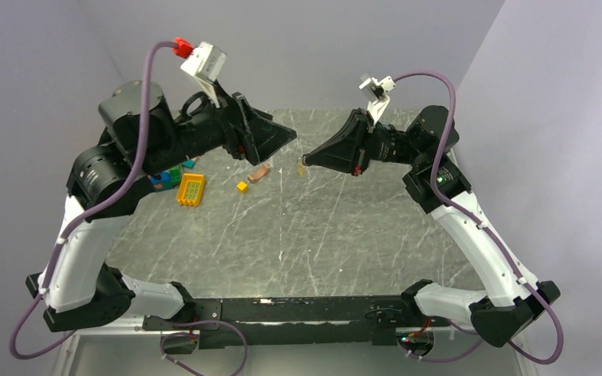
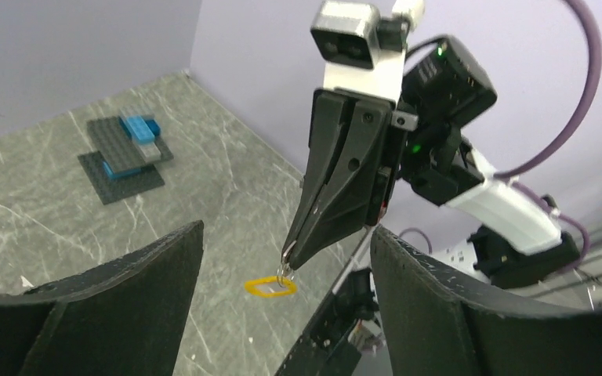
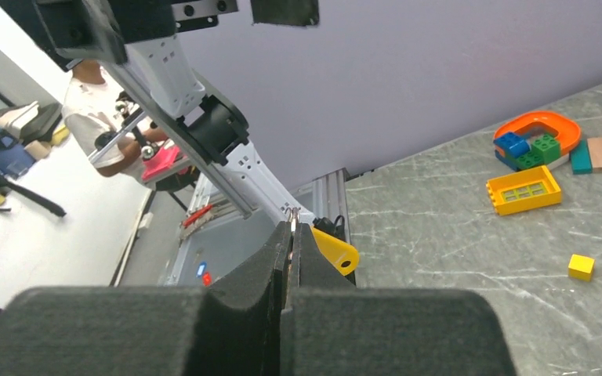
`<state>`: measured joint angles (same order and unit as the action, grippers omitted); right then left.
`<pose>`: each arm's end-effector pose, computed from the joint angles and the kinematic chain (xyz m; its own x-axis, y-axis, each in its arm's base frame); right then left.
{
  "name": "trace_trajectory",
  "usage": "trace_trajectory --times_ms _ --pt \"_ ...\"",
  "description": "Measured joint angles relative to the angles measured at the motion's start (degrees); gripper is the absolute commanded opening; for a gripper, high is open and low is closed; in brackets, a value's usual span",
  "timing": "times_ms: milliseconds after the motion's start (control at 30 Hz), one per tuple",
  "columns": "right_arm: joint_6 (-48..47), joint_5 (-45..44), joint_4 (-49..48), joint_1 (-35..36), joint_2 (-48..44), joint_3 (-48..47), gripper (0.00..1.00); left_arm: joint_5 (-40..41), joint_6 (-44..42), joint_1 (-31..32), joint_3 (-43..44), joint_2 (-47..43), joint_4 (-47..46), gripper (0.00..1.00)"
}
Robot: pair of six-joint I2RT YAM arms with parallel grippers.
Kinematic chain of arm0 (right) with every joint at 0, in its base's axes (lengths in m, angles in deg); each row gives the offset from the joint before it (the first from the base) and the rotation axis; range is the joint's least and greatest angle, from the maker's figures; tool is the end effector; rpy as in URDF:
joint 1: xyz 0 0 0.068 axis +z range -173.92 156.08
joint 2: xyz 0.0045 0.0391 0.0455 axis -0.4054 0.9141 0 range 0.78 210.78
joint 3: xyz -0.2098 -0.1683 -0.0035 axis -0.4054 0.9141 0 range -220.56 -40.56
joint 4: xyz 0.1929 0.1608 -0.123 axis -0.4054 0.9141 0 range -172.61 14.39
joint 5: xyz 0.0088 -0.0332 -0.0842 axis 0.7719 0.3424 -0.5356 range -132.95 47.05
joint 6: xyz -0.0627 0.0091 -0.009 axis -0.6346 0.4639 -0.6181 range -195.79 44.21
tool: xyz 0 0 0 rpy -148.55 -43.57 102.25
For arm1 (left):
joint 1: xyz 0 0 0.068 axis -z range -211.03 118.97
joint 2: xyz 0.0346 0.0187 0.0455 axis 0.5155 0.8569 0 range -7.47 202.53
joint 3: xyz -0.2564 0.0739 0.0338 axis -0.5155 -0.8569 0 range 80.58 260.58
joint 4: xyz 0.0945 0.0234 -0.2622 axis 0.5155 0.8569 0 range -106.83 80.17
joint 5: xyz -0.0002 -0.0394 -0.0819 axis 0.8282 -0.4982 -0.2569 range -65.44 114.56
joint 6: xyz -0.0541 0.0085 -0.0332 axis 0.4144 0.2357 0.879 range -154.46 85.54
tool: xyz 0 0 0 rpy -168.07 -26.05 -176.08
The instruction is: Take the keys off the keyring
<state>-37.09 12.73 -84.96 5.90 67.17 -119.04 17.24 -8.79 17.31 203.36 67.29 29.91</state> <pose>0.2057 0.1650 0.4913 -0.4403 0.1540 -0.8845 -0.8956 -0.0061 0.4448 0.1329 -0.1590 0.6037 -0.3444 -0.2593 -0.9023 0.7505 0.5013 -0.4306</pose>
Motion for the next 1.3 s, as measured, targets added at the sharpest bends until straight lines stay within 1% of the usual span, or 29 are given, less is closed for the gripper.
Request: trace_trajectory --times_ms 67,233,333,500,533,633,733,833,900,933,1133,1300 --pt "0.00 0.87 0.44 0.00 0.02 0.00 0.00 -2.51 -0.04 -0.79 -0.02 0.85 1.03 0.77" --pt "0.20 3.28 1.29 0.00 0.15 -0.39 0.00 -11.67 -0.87 -2.23 -2.29 2.47 3.39 0.70" --pt "0.42 3.91 1.29 0.00 0.39 -0.83 0.00 -15.56 -1.18 -2.40 -3.98 3.02 4.33 0.63" --pt "0.48 4.55 1.46 0.00 0.83 -1.53 0.00 -19.21 -1.86 -2.40 -5.16 3.87 5.29 0.51" --pt "0.50 4.68 1.49 0.00 0.87 -1.62 0.00 -19.63 -2.03 -2.40 -5.20 3.96 5.42 0.48" --pt "0.50 4.72 1.49 0.00 1.03 -1.75 0.00 -20.44 -2.47 -2.43 -5.22 4.09 5.68 0.34" --pt "0.50 4.74 1.46 0.00 1.16 -1.95 0.00 -21.33 -2.95 -2.43 -5.22 4.26 6.32 0.26" --pt "0.63 4.87 1.44 0.00 1.18 -1.95 0.00 -21.73 -3.58 -2.47 -5.22 4.63 6.49 0.15" --pt "0.90 5.01 1.44 0.00 1.18 -1.95 0.00 -21.94 -3.74 -2.62 -5.22 4.87 6.60 0.01" --pt "0.92 5.01 1.46 -0.07 1.18 -1.95 0.00 -22.14 -3.91 -2.69 -5.18 4.96 6.60 0.00" --pt "2.36 5.51 0.39 -0.28 1.25 -1.95 0.00 -22.01 -3.74 -2.89 -5.09 5.01 6.54 0.00" --pt "6.56 5.09 -5.62 -0.66 1.20 -0.57 0.00 -21.64 -1.70 -2.93 -6.47 4.11 3.23 0.00"
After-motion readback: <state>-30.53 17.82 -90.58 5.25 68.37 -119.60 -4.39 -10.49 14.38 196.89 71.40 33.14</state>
